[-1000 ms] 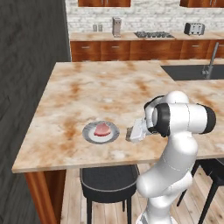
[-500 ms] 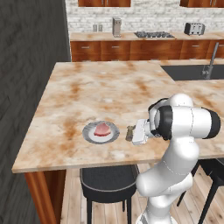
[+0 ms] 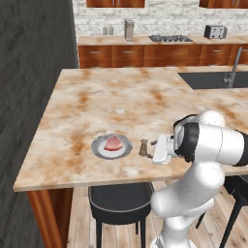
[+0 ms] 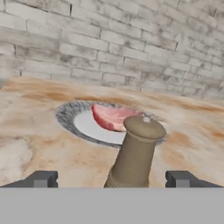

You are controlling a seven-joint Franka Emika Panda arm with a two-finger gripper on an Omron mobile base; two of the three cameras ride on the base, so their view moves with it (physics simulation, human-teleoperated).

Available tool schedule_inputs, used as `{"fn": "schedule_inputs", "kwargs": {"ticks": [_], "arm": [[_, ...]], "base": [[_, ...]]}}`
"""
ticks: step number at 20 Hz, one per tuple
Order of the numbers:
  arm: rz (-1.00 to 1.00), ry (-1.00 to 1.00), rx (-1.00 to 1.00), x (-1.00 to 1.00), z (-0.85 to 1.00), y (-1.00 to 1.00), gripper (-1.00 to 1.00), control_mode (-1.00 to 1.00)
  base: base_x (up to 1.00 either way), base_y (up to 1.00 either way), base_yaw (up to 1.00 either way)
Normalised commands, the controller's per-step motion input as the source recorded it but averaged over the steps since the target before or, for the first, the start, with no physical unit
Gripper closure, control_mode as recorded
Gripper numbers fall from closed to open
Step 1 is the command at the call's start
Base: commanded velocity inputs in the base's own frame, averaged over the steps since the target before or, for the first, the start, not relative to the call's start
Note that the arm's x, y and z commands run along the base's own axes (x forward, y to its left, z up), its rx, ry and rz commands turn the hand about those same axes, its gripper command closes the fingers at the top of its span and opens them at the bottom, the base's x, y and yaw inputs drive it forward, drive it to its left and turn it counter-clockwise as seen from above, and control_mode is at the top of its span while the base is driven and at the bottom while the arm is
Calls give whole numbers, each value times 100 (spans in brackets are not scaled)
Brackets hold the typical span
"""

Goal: Retrieve the shaker from the cabinet and place it next the steak on a plate on the dining table.

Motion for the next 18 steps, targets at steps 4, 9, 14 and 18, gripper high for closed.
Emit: {"fn": "schedule_inputs", "kwargs": {"ticks": [4,9,14,18], "arm": [[-1,0,10,-41,80,-39,-100,-100],[-2,0,5,-55,100,-16,-100,-100],[0,7,0,-62,100,-4,-100,-100],[0,15,0,-70,100,0,-100,-100]], "base": [[0,0,0],[0,0,0],[0,0,0],[0,0,0]]}}
